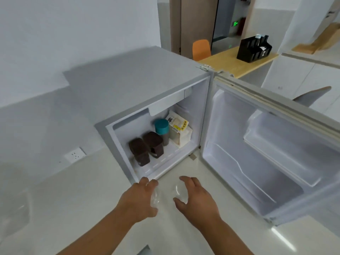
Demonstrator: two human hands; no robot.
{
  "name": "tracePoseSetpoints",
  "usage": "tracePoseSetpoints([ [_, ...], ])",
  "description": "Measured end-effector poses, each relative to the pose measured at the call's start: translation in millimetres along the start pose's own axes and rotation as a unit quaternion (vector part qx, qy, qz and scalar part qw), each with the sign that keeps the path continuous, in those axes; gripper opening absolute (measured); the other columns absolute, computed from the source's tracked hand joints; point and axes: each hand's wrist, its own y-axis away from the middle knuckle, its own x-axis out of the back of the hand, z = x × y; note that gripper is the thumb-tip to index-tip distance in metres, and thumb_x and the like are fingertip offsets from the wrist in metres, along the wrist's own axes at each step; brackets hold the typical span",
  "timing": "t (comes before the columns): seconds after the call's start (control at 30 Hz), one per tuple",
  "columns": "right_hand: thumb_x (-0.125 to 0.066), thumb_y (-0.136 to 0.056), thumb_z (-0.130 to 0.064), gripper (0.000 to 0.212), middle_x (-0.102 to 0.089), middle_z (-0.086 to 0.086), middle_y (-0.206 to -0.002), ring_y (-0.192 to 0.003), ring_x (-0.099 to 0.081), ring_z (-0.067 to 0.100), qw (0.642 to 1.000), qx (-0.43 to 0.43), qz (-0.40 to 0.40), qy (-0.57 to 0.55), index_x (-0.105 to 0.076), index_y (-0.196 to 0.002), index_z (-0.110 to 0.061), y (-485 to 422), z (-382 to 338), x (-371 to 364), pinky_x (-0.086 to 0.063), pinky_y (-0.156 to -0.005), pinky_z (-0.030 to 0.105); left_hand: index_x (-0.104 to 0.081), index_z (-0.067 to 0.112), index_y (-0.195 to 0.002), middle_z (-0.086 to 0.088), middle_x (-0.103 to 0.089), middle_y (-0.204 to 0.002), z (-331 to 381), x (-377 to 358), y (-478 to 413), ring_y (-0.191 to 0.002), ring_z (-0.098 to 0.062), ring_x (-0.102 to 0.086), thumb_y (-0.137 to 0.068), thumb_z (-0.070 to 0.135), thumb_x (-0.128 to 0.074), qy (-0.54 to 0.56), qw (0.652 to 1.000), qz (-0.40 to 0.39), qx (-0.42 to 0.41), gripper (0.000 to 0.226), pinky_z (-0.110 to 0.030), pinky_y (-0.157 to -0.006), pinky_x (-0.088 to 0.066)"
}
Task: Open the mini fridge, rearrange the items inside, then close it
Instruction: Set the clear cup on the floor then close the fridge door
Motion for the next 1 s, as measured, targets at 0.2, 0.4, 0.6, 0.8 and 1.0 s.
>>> tracePoseSetpoints([
  [0.2, -0.063, -0.084, -0.055, 0.065, -0.047, -0.012, -0.133, -0.101, -0.061, 0.014, 0.998, 0.046, -0.043, 0.010, -0.033, -0.141, -0.041, 8, -45, -33, -0.054, -0.081, 0.030, -0.034, 0.039, -0.142, 0.007, -0.044, -0.130, -66, -4, 50, -0.110, -0.021, -0.056, -0.064, 0.063, -0.072, 0.024, 0.998, -0.002, 0.061, 0.090, -0.035, -0.082, -0.055],
  [0.4, -0.060, -0.084, -0.053, 0.067, -0.048, -0.009, -0.132, -0.100, -0.060, 0.014, 0.993, 0.031, -0.104, 0.040, -0.029, -0.142, -0.038, -11, -82, -88, -0.051, -0.079, 0.029, -0.034, 0.034, -0.143, 0.004, -0.044, -0.133, -137, -23, 54, -0.112, -0.022, -0.055, -0.069, 0.059, -0.074, 0.035, 0.996, -0.025, 0.083, 0.087, -0.036, -0.080, -0.054],
  [0.6, -0.061, -0.086, -0.051, 0.065, -0.047, -0.007, -0.136, -0.105, -0.061, 0.017, 0.987, 0.006, -0.144, 0.068, -0.031, -0.141, -0.035, -42, -115, -155, -0.052, -0.080, 0.032, -0.032, 0.032, -0.146, 0.001, -0.043, -0.137, -203, -46, 27, -0.114, -0.026, -0.053, -0.071, 0.053, -0.075, 0.025, 0.994, -0.066, 0.083, 0.089, -0.040, -0.081, -0.058],
  [0.8, -0.062, -0.088, -0.047, 0.060, -0.045, -0.009, -0.137, -0.100, -0.062, 0.015, 0.985, -0.015, -0.145, 0.092, -0.032, -0.138, -0.035, -73, -129, -201, -0.052, -0.073, 0.029, -0.034, 0.031, -0.143, 0.000, -0.043, -0.134, -240, -65, -10, -0.109, -0.025, -0.051, -0.070, 0.048, -0.077, 0.003, 0.997, -0.058, 0.042, 0.087, -0.034, -0.068, -0.052],
  [1.0, -0.063, -0.087, -0.046, 0.059, -0.044, -0.009, -0.133, -0.094, -0.062, 0.016, 0.982, -0.019, -0.157, 0.101, -0.031, -0.136, -0.035, -78, -126, -227, -0.055, -0.071, 0.030, -0.030, 0.032, -0.144, 0.000, -0.040, -0.134, -255, -88, -32, -0.107, -0.026, -0.050, -0.069, 0.047, -0.077, -0.005, 0.997, -0.073, 0.030, 0.089, -0.035, -0.069, -0.052],
])
